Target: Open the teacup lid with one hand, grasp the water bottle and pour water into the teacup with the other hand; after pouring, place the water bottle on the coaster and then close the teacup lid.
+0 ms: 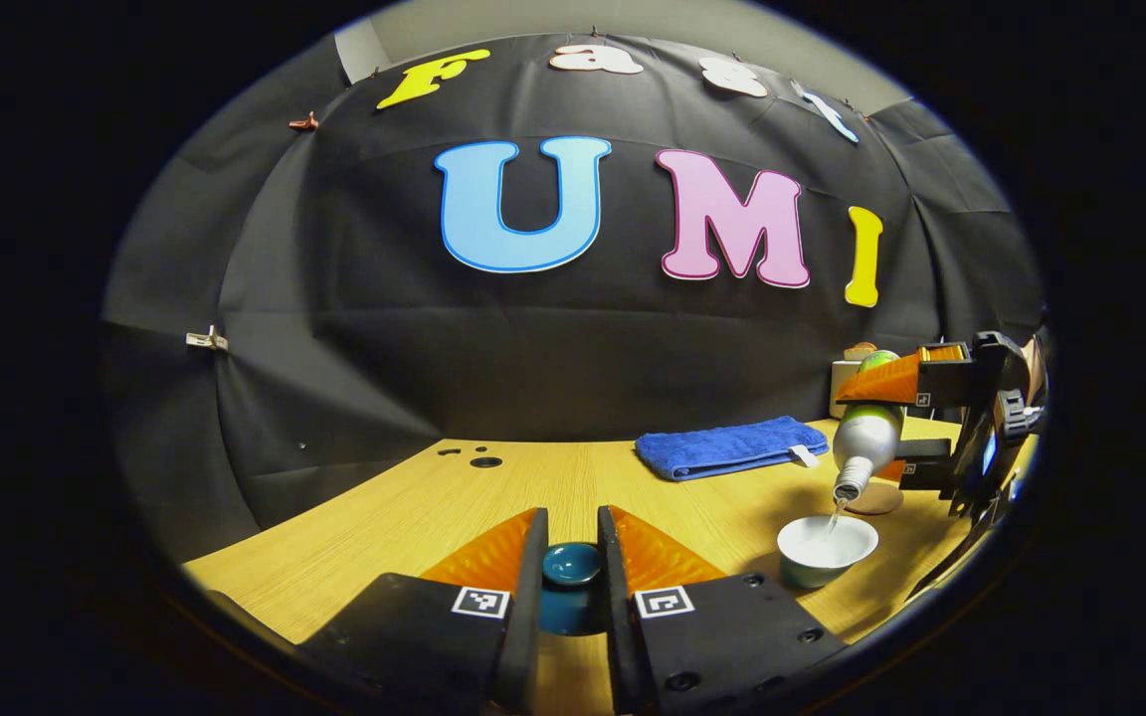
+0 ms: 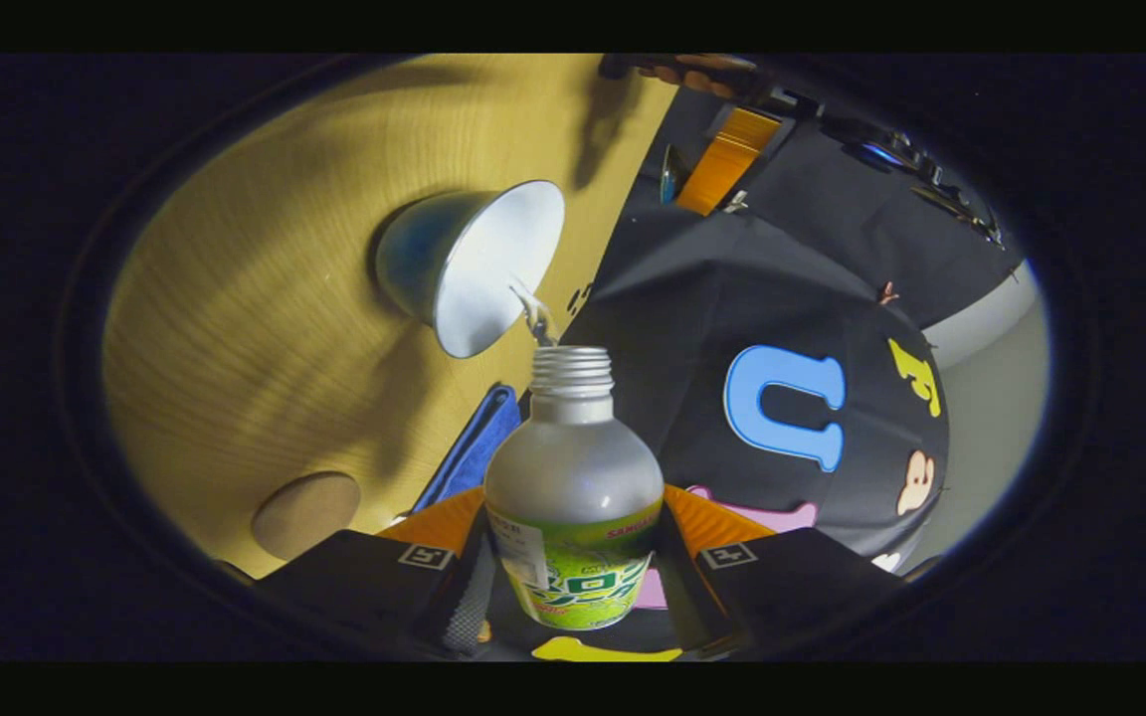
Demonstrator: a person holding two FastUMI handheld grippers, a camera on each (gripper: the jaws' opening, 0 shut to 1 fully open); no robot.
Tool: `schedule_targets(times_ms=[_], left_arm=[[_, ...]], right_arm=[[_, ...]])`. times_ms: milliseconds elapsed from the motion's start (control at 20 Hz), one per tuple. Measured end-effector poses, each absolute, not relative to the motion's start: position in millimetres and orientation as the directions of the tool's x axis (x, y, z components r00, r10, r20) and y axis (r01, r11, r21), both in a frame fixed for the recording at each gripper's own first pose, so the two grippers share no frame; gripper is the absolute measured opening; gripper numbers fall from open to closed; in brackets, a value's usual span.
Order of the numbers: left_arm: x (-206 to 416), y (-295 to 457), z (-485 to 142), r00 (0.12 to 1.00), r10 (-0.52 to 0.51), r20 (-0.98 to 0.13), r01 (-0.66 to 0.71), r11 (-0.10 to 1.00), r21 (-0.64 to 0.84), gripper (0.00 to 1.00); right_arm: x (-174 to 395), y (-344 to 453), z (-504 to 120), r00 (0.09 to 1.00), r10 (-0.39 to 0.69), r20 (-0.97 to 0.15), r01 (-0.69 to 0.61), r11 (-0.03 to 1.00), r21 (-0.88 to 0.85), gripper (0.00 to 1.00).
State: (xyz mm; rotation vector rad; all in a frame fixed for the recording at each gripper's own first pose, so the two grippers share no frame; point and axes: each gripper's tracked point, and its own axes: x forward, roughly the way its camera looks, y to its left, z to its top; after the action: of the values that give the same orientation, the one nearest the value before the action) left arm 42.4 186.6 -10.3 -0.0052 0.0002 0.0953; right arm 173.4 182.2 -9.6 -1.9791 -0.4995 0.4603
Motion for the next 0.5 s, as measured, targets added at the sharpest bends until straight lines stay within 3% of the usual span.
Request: schedule_targets(times_ms=[500], left_arm=[[42, 187, -9, 0.995, 0.095, -0.001, -0.095, 0.995, -0.005, 0.32]], right_arm=[[168, 200, 1, 0.808, 0.581, -0.104, 0.234, -0.476, -0.848, 0.74]])
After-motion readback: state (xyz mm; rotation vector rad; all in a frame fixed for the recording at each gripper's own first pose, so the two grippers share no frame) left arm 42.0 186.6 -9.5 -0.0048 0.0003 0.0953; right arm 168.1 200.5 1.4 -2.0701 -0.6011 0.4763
